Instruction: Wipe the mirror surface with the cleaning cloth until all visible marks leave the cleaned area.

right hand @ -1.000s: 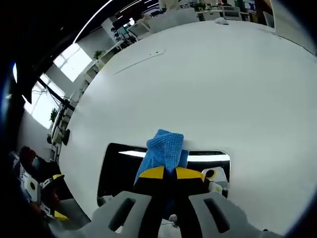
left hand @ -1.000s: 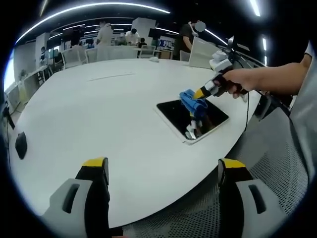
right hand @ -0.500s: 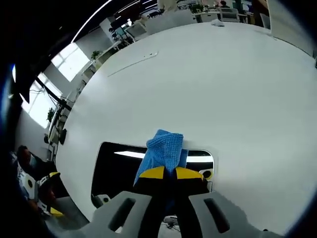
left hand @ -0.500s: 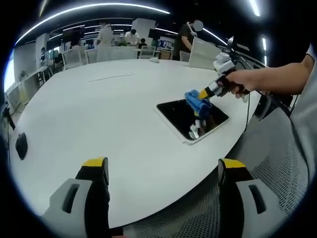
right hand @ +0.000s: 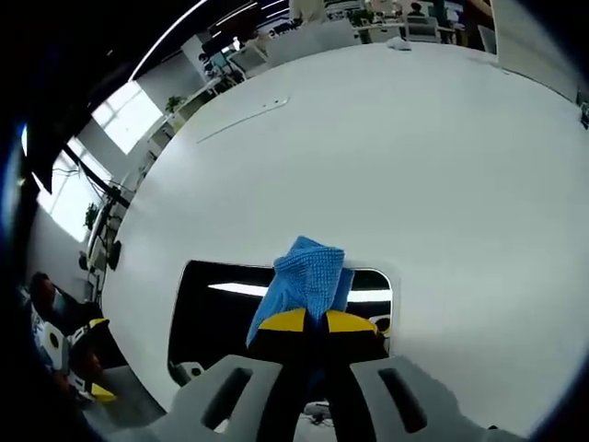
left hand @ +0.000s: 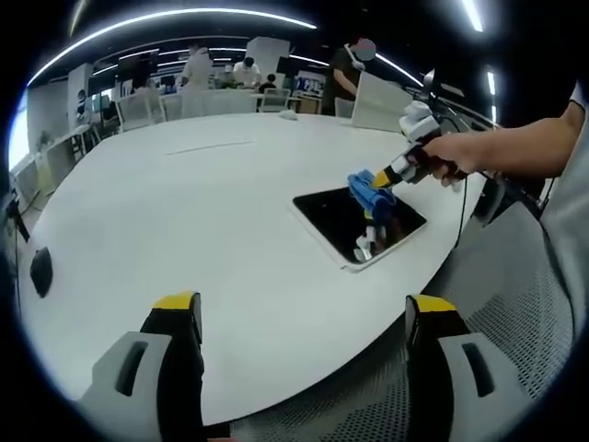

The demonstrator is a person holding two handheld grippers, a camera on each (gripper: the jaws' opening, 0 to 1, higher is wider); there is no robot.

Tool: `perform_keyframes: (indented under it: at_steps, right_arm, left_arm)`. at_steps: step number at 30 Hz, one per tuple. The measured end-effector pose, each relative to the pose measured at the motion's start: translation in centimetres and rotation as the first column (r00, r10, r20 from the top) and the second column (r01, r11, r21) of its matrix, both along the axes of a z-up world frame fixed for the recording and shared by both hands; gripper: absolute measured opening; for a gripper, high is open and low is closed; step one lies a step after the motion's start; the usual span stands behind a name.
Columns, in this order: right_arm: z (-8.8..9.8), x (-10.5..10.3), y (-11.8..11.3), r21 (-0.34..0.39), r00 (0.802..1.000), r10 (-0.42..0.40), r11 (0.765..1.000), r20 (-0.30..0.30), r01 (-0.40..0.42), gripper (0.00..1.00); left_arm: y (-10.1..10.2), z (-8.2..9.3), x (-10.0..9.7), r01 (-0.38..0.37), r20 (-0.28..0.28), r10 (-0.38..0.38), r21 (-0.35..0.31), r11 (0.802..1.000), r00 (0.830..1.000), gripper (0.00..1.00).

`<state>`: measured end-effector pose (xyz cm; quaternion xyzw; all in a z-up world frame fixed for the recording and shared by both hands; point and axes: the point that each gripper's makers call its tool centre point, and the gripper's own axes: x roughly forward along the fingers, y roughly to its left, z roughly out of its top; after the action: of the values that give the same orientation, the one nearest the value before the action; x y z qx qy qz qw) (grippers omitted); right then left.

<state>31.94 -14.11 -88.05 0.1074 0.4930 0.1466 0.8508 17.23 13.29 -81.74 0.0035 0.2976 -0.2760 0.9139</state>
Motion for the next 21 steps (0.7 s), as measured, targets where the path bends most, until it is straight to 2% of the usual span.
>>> perform_keyframes:
  at_steps: [8, 10, 12, 13, 14, 15, 16, 17, 18, 21]
  right_arm:
    - [0.2, -2.1, 0.1, 0.011, 1.000, -0.007, 1.000, 0.009, 0.006, 0.00]
    - [0.2, -2.8, 0.2, 0.016, 1.000, -0.004, 1.000, 0.004, 0.004, 0.00]
    - [0.3, -3.8, 0.2, 0.021, 1.000, -0.002, 1.000, 0.000, 0.002, 0.00]
    - [0.4, -4.1, 0.2, 0.023, 1.000, -0.002, 1.000, -0.001, 0.002, 0.00]
    - [0.3, -4.3, 0.1, 0.025, 1.000, -0.002, 1.000, -0.003, 0.002, 0.00]
    - [0.3, -4.8, 0.1, 0.027, 1.000, -0.002, 1.000, -0.003, 0.002, 0.00]
    - [0.3, -5.2, 0.1, 0.029, 1.000, -0.001, 1.000, -0.002, 0.001, 0.00]
    - [0.3, -5.4, 0.1, 0.031, 1.000, 0.002, 1.000, -0.002, -0.002, 0.00]
    - [0.3, -5.5, 0.1, 0.033, 1.000, 0.002, 0.999, -0.003, -0.002, 0.00]
    - [0.4, -6.1, 0.1, 0.044, 1.000, -0.001, 0.999, -0.006, 0.002, 0.00]
  left_arm:
    - [-0.1, 0.2, 0.0, -0.003, 0.005, 0.003, -0.001, 1.000, 1.000, 0.92]
    - [-0.2, 0.4, 0.0, -0.008, 0.009, 0.007, 0.016, 1.000, 1.000, 0.95]
    - [-0.3, 1.8, 0.6, 0.029, 0.118, -0.035, 0.049, 0.998, 0.992, 0.95]
    - [-0.5, 1.9, 0.6, 0.032, 0.123, -0.036, 0.034, 0.999, 0.992, 0.96]
    - [-0.5, 1.7, 0.4, 0.024, 0.096, -0.026, 0.022, 0.999, 0.995, 0.99]
    - [-0.9, 1.3, -0.1, 0.034, 0.040, -0.033, -0.005, 0.999, 0.999, 0.99]
    - [-0.9, 0.9, -0.6, 0.037, -0.007, -0.037, 0.000, 0.999, 0.999, 0.99]
    - [-0.8, 1.2, -0.3, 0.050, 0.030, -0.050, 0.015, 0.999, 0.998, 0.99]
    - [-1.0, 1.5, -0.4, 0.069, 0.043, -0.070, 0.025, 0.997, 0.997, 0.99]
    - [-1.3, 1.4, -0.9, 0.115, 0.035, -0.116, 0.039, 0.993, 0.993, 0.99]
